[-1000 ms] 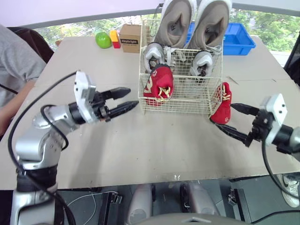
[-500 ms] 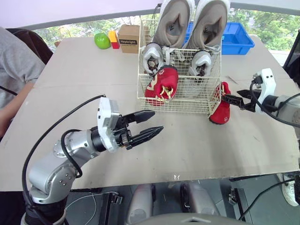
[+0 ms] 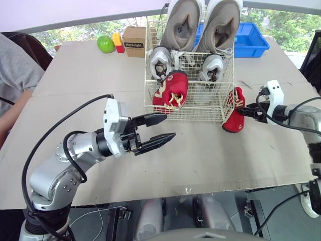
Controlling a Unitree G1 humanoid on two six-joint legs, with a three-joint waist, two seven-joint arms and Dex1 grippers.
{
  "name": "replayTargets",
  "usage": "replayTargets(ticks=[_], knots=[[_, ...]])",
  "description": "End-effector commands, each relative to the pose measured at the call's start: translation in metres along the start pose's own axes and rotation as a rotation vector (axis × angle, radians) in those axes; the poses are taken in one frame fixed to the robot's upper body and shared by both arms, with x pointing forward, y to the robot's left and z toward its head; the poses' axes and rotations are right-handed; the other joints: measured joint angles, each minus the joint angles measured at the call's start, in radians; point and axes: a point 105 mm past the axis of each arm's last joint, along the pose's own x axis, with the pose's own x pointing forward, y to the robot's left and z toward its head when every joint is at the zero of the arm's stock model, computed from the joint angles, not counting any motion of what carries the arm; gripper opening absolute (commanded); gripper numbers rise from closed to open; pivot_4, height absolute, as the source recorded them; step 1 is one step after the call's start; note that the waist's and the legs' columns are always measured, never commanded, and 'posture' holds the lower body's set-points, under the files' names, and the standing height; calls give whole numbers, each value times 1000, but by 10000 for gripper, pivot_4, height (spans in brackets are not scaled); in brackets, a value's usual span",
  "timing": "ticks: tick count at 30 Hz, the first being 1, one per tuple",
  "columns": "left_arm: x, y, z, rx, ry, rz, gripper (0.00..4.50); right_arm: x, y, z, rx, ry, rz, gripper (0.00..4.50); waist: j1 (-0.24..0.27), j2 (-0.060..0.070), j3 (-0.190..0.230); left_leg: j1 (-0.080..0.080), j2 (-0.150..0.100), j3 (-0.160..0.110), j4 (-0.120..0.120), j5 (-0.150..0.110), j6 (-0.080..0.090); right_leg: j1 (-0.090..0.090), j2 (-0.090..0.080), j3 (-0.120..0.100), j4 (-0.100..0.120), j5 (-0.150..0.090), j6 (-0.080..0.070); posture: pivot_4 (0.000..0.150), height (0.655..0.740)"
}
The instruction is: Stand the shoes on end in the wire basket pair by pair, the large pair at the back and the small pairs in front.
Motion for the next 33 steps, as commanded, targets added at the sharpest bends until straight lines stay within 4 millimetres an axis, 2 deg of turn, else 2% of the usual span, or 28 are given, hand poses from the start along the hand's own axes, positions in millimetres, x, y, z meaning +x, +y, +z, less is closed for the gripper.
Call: replayTargets(ticks=[1,3,7,9,11,13,15,17,19,23,26,30,33], knots=[[4,-10,7,32,-16,-58,32951,-8,-7,9,-40,-18,-21,10486,1,0,0,0,0,0,0,0,0,0,0,0,0,0,0,1500,7400],[4,-12,5,29,-13,-59,32951,-23,-11,15,-43,-73,-41,465,3,0,0,0,0,0,0,0,0,0,0,0,0,0,0,1500,7400],[3,-12,5,0,-36,-45,32951,-69,-7,19,-44,-207,-68,465,25,0,0,-2,0,-1,0,-1,1,0,-1,-1,-1,-1,2,1500,7400],[0,-11,2,-15,-35,-35,32951,-104,12,35,-124,-399,-74,465,25,1,0,-2,0,0,0,-1,2,-1,-1,-1,-1,-2,3,1500,7400],[-3,-6,1,-30,-54,-1,32951,-134,50,58,-212,-623,-22,465,16,1,1,-2,0,0,-1,-1,2,-1,-1,0,-1,-2,3,1500,7400],[-5,1,4,-32,-90,56,32951,-147,86,82,-243,-818,23,465,-2,2,1,0,1,1,-3,-1,2,-1,0,3,0,-4,7,1500,7400],[-7,8,5,-19,-107,109,32951,-152,112,99,-211,-977,81,465,-16,2,1,3,2,1,-4,-1,2,-1,2,4,1,-4,7,1500,7400],[-11,3,1,-77,-100,70,32951,-134,136,105,-268,-1004,65,465,-15,0,0,4,2,1,-4,-1,2,-1,3,3,4,-3,6,1500,7400],[-13,1,0,-113,-106,50,32951,-115,150,109,-349,-1027,-9,465,-12,0,-1,5,2,0,-4,-1,2,-1,3,2,5,-4,5,1500,7400],[-17,-3,-3,-127,-86,39,32951,-83,146,108,-381,-1128,-233,465,-1,0,-1,0,1,3,-4,-1,1,-5,0,4,4,-4,5,1500,7400],[-17,-2,1,-112,-98,56,32951,-63,144,88,-451,-1118,-305,465,7,0,-1,-1,0,5,-4,-1,1,-6,-4,5,2,-3,4,1500,7400],[-17,-3,2,-105,-99,72,32951,-32,141,45,-448,-1029,-295,465,6,-2,-2,0,-1,7,-5,-1,1,-5,-7,8,0,-4,6,1500,7400],[-16,-5,2,-99,-94,87,32951,-18,138,16,-408,-954,-284,465,1,-3,-2,2,-1,7,-6,-1,1,-5,-7,9,1,-4,5,1500,7400]])
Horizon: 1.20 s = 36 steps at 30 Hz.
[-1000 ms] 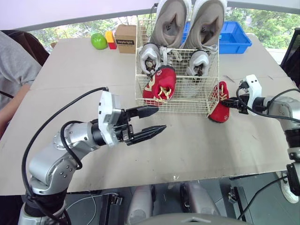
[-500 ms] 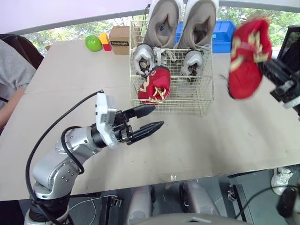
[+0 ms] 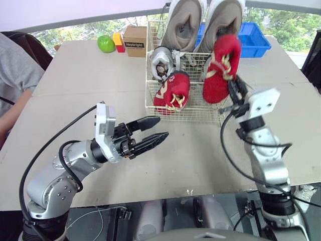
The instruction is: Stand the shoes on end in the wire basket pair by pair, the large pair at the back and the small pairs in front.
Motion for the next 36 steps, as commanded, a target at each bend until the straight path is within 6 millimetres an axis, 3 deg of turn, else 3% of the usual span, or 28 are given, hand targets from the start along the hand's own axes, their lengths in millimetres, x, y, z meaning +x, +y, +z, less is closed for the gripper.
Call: replayTargets(ticks=[1,5,9,11,16,19,24,29,36], knots=[[1,-7,12,56,-27,0,32951,-15,11,-18,-7,45,38,465,-2,0,0,0,0,0,0,0,0,0,0,0,1,0,0,1500,7400],[2,-7,11,56,-28,14,32951,-19,21,-18,23,45,100,465,-7,0,0,2,0,-1,0,0,0,0,1,0,3,-2,-3,1500,7400],[4,-7,12,56,-30,18,32951,-6,46,4,116,-19,262,465,-9,0,0,2,0,-1,0,0,0,0,2,0,3,-1,-1,1500,7400],[5,-6,12,58,-32,22,32951,-1,60,14,62,-71,394,465,-13,0,0,2,1,-1,0,0,0,0,2,1,3,0,0,1500,7400],[7,-7,12,58,-31,19,32951,6,66,16,57,-90,507,465,-10,0,0,1,1,-2,-1,0,0,-1,5,0,3,0,0,1500,7400],[7,-8,12,65,-25,15,32951,10,61,12,174,-52,459,465,-9,0,0,1,1,-1,-3,0,0,-1,5,-1,2,0,-1,1500,7400],[4,-8,13,75,-20,38,32951,4,24,1,367,65,131,465,-7,0,0,1,2,-3,-4,0,0,-2,5,-1,3,0,-1,1500,7400],[3,-8,12,76,-16,43,32951,-14,11,7,358,108,38,465,-2,-1,0,1,0,-3,-3,0,0,-2,1,0,2,0,0,1500,7400],[4,-9,11,69,-17,33,32951,-26,15,1,299,202,53,465,-4,-1,0,1,0,-1,-3,0,0,-2,1,0,2,0,0,1500,7400]])
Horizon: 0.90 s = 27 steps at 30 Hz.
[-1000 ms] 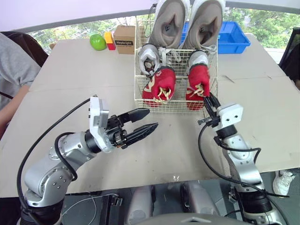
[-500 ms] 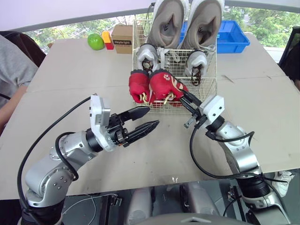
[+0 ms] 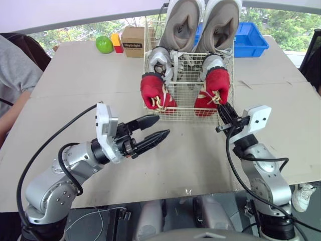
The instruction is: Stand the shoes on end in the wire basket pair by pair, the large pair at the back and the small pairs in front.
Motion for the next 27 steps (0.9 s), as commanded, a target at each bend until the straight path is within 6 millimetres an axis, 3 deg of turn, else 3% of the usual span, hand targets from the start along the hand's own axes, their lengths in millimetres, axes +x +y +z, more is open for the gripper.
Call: replayTargets(ticks=[1,5,11,13,14,20,22,27], knots=[[1,-8,9,41,-25,-36,32951,-2,5,9,-35,-8,21,465,0,0,0,0,0,0,0,0,0,0,0,0,0,0,0,1500,7400],[-2,-10,3,40,-2,-58,32951,1,-5,-15,4,157,39,465,-3,-1,-1,0,0,0,0,0,0,0,0,0,0,0,0,1500,7400],[-4,-9,0,37,8,-60,32951,-6,-22,-1,11,186,110,27042,1,-6,-4,1,0,1,1,0,0,3,0,-2,-1,-2,-2,1500,7400],[-3,-10,0,29,7,-61,32951,-10,-23,6,1,187,154,38315,1,-6,-4,2,0,1,1,0,0,4,0,-2,-1,-3,-1,1500,7400],[-3,-10,-1,28,8,-61,32951,-13,-23,9,-8,188,181,41427,1,-6,-4,2,0,1,1,0,0,4,0,-2,-1,-3,-1,1500,7400],[-1,-7,-5,4,22,-18,32951,-30,-22,20,-63,204,343,41427,5,-6,-4,1,0,0,1,0,1,5,-1,-2,-4,-1,2,1500,7400],[-5,-7,-11,-50,44,6,32951,-47,-26,23,-73,230,427,41427,5,-5,-4,1,0,0,1,0,1,5,-1,-3,-4,-1,2,1500,7400],[-49,-5,-38,-113,198,129,32951,-102,-68,20,-185,427,456,41427,3,-5,-3,0,0,0,-1,-1,1,5,-1,-3,-7,-1,2,1500,7400]])
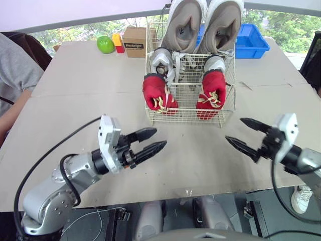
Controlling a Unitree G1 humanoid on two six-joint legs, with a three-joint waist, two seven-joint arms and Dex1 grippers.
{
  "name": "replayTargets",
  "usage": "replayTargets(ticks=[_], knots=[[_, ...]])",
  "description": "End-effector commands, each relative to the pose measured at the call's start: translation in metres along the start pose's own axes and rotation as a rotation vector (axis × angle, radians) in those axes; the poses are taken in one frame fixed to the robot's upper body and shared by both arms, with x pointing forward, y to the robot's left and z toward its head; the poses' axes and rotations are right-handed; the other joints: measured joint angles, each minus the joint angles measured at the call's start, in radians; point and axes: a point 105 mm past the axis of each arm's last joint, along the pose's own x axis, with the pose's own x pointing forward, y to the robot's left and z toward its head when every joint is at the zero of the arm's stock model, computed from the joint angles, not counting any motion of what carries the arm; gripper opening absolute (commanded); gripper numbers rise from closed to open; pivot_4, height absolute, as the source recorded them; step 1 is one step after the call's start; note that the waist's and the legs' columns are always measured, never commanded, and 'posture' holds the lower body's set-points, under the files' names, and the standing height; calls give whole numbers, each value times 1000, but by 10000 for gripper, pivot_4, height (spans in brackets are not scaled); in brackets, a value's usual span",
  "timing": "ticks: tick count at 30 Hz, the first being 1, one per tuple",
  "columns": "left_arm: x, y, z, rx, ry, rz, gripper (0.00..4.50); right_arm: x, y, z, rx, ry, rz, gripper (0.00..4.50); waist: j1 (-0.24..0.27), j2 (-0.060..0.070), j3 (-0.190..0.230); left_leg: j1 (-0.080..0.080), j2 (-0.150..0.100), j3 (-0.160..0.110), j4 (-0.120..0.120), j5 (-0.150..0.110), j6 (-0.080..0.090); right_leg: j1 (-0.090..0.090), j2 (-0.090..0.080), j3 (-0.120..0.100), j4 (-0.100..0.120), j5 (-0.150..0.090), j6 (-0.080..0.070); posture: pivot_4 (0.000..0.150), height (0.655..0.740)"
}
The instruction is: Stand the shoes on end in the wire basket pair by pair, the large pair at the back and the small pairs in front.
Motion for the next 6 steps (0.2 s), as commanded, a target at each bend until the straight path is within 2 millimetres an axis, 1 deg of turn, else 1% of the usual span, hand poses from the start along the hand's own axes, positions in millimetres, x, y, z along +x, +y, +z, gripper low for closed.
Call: replayTargets(ticks=[1,4,5,6], knots=[[-28,-1,-10,5,77,55,32951,-39,-16,-3,-78,69,-40,41427,-2,0,0,0,0,0,-1,0,0,0,0,0,-1,0,0,1500,7400],[-42,0,-21,-32,113,85,32951,-55,-24,-12,-90,122,-74,41427,-3,0,0,1,1,1,-1,0,0,1,0,0,-3,-3,-1,1500,7400],[-44,-1,-20,-56,92,70,32951,-57,-26,-15,-99,133,-83,41427,-2,0,0,1,1,0,0,0,0,1,0,-1,-3,-3,-1,1500,7400],[-47,4,-21,-42,109,108,32951,-58,-27,-17,-99,138,-84,41427,-2,0,0,2,1,0,0,0,0,2,0,-1,-3,-3,-2,1500,7400]])
